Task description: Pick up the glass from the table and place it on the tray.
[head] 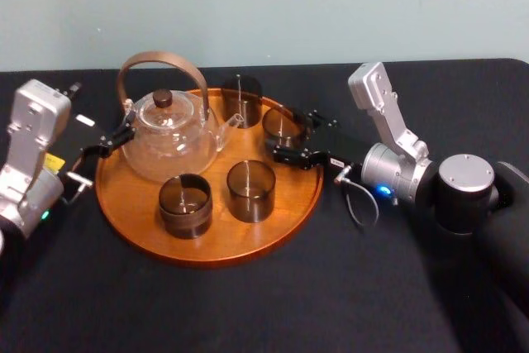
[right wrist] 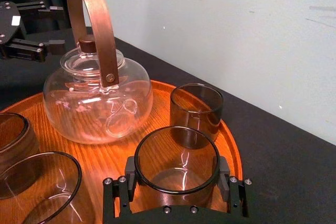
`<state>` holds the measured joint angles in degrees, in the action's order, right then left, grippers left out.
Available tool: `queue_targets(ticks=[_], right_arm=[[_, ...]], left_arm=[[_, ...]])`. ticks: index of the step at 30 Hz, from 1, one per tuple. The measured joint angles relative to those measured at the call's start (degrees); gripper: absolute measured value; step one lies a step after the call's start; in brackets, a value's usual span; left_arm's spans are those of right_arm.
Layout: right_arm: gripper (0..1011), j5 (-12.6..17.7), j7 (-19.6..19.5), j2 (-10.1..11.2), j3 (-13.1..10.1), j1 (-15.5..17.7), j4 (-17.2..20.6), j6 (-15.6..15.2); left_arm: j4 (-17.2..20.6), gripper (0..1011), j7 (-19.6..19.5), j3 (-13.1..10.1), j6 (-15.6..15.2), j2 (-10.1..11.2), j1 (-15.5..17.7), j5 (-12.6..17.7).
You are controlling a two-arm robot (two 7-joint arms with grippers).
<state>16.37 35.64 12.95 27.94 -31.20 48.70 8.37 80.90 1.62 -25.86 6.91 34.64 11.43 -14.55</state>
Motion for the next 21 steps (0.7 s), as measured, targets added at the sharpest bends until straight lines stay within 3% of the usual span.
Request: queue_targets(ticks=[21], right_arm=[[905, -1.31, 0.00, -2.11, -0.38, -2.21, -6.00, 2.25]], left_arm=[[0.00, 1009, 0.00, 0.00, 0.00, 0.00, 0.00, 0.00]])
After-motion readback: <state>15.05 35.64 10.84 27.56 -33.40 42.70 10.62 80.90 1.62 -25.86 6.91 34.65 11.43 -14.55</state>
